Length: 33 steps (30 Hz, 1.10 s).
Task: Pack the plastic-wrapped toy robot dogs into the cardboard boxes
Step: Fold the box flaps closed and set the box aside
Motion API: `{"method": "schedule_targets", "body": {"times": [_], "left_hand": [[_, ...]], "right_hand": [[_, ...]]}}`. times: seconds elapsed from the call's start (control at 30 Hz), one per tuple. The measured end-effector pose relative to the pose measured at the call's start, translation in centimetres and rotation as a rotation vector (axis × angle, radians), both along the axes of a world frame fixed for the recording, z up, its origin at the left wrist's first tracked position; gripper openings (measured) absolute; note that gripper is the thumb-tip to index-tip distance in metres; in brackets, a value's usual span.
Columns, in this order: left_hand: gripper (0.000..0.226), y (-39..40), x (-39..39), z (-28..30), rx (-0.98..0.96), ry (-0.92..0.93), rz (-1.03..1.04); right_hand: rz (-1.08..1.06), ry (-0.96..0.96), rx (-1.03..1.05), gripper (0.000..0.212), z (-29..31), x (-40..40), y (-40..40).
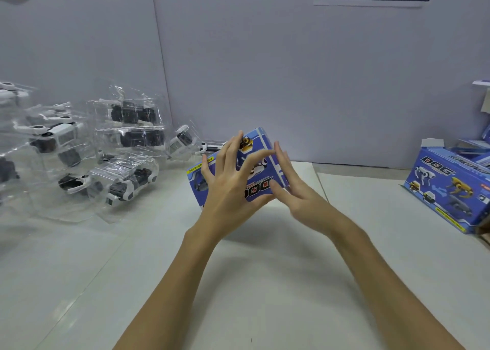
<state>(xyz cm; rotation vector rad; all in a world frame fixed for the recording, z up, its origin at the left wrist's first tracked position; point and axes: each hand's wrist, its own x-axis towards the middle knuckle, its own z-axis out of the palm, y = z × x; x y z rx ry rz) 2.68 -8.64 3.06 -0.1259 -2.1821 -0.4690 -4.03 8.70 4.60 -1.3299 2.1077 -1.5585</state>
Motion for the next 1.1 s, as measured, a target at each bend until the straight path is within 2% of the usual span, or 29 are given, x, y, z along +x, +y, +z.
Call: {"method": "schedule_targets", "body": {"times": [0.1,0.2,0.33,0.47,0.6,0.7,0.83,0.97,1.1], "left_hand": [[0.087,0.0,0.1,-0.1,0.048,0.007,0.029],[0.096,-0.1,0.2,-0.1,0.042,-0.003,0.062],[0.095,0.4,0.2,-0.2,-0.017,0.005,0.065],[0.095,0.7,-0.1,-0.4,-0.048,0.022,0.014],[0.095,1.2,-0.3,-0.8,-0.127,0.034,0.018],[0.096,1.4,-0.3,-0.9,-0.149,0.036,0.029],[0.097,1.2,-0.4,-0.8,-0.146,0.027,0.02],[0.098,1.2,-0.5,-0.6,-0.101,0.012,0.02],[0.096,1.0,-0.8,-0.7,-0.05,0.025,0.023]], "right_hand": [[-0.122,0.102,-0.053,0.076,-1.1,1.0,-1.8],[-0.154,0.156,-0.113,0.072,-1.6,0.9,-2.0],[-0.285,0.228,-0.29,0.064,-2.5,1.2,-2.3],[-0.396,0.135,-0.406,0.063,-3.1,1.4,-2.9],[-0.392,0.036,-0.397,0.063,-2.9,0.9,-2.9],[-0.39,0.092,-0.38,0.06,-3.0,0.8,-2.7],[-0.355,0.101,-0.391,0.059,-3.0,0.4,-3.0],[-0.365,-0.039,-0.42,0.057,-3.3,0.2,-2.8],[-0.404,-0.02,-0.421,0.052,-4.0,0.6,-3.4]]}}
